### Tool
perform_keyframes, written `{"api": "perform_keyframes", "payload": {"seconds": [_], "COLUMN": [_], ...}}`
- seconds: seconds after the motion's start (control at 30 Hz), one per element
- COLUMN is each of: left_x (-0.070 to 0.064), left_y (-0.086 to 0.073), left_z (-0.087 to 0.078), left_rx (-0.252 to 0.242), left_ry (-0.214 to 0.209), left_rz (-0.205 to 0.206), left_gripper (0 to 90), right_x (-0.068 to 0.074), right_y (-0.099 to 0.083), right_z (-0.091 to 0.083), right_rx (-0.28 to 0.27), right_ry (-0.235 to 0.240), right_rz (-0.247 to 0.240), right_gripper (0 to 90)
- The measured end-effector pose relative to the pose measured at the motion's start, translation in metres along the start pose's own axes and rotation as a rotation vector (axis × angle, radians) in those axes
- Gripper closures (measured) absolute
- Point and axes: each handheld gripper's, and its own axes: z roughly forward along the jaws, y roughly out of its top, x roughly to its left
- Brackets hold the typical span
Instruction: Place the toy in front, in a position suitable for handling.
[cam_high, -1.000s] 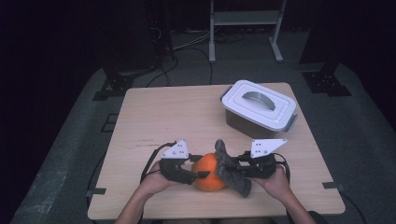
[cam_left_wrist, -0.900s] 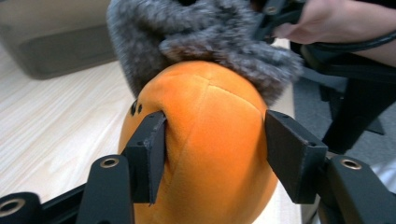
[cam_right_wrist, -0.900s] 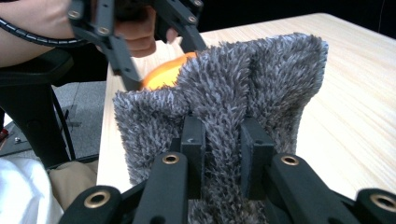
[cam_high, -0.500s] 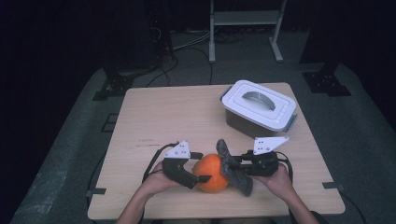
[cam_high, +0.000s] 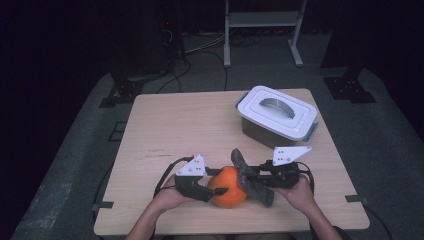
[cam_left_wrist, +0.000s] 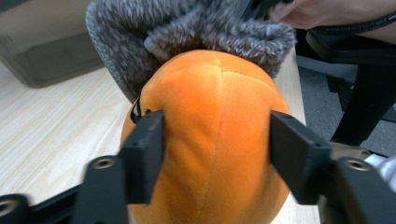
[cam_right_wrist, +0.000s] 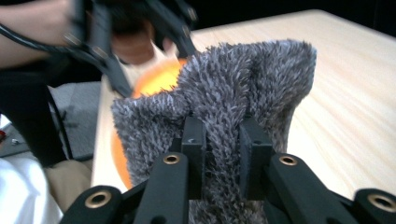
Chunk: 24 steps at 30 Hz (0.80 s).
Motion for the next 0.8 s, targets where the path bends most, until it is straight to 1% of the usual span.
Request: {"api": "perform_keyframes", "payload": {"seconds": [0.03, 0.07, 0.1, 0.13, 0.17, 0.23, 0.27, 0.3, 0.33, 0.37, 0.4, 0.43, 0.53, 0.6, 0.67, 0.73, 0.8], "left_x": [-0.001, -0.002, -0.002, -0.002, -0.002, -0.001, -0.001, -0.001, -0.001, -0.002, -0.002, -0.001, -0.001, -0.001, -0.001, -0.001, 0.001], "left_y": [0.0, 0.001, 0.002, 0.002, 0.002, 0.002, 0.001, -0.001, -0.002, -0.003, -0.003, -0.003, -0.003, -0.001, 0.001, 0.001, 0.001], "left_z": [0.002, 0.003, 0.004, 0.005, 0.005, 0.006, 0.007, 0.009, 0.012, 0.014, 0.015, 0.015, 0.01, 0.007, 0.003, 0.0, -0.004], "left_rx": [-0.006, -0.007, -0.007, -0.01, -0.008, 0.006, 0.019, 0.024, 0.029, 0.038, 0.044, 0.042, 0.027, 0.019, 0.017, 0.015, 0.016], "left_ry": [0.006, 0.003, 0.003, 0.01, 0.015, 0.011, -0.003, -0.024, -0.027, -0.016, -0.015, -0.008, 0.017, 0.022, 0.023, 0.022, 0.025], "left_rz": [0.01, 0.01, 0.009, 0.005, 0.0, -0.01, -0.02, -0.017, -0.007, -0.004, -0.008, 0.0, 0.007, 0.02, 0.027, 0.034, 0.03], "left_gripper": [44.6, 44.4, 42.7, 39.2, 35.8, 24.8, 19.0, 15.5, 13.5, 13.5, 14.0, 17.4, 35.0, 42.3, 45.0, 45.6, 45.7], "right_x": [0.002, 0.005, 0.007, 0.008, 0.008, 0.005, 0.004, 0.004, 0.004, 0.004, 0.004, 0.004, 0.003, 0.002, 0.002, 0.002, 0.001], "right_y": [0.003, 0.007, 0.01, 0.01, 0.009, 0.005, 0.005, 0.005, 0.004, 0.004, 0.004, 0.004, 0.003, 0.004, 0.003, 0.002, 0.0], "right_z": [-0.002, -0.003, -0.002, 0.0, 0.001, 0.001, 0.001, 0.001, 0.0, 0.001, 0.001, 0.002, 0.001, -0.001, -0.002, -0.002, -0.001], "right_rx": [-0.031, -0.056, -0.047, -0.027, -0.018, -0.021, -0.014, -0.011, -0.012, -0.012, -0.012, -0.009, -0.013, -0.018, -0.026, -0.015, 0.0], "right_ry": [0.022, 0.03, 0.029, 0.018, 0.01, 0.021, 0.019, 0.014, 0.015, 0.018, 0.017, 0.016, 0.009, 0.003, 0.005, -0.003, -0.006], "right_rz": [-0.008, -0.013, -0.025, -0.043, -0.047, -0.019, -0.019, -0.018, -0.017, -0.015, -0.014, -0.013, -0.014, -0.014, -0.008, -0.012, -0.006], "right_gripper": [75.1, 75.0, 75.0, 75.0, 75.0, 75.0, 75.0, 75.0, 74.9, 74.9, 74.8, 74.7, 74.6, 74.6, 74.6, 74.6, 74.7]}}
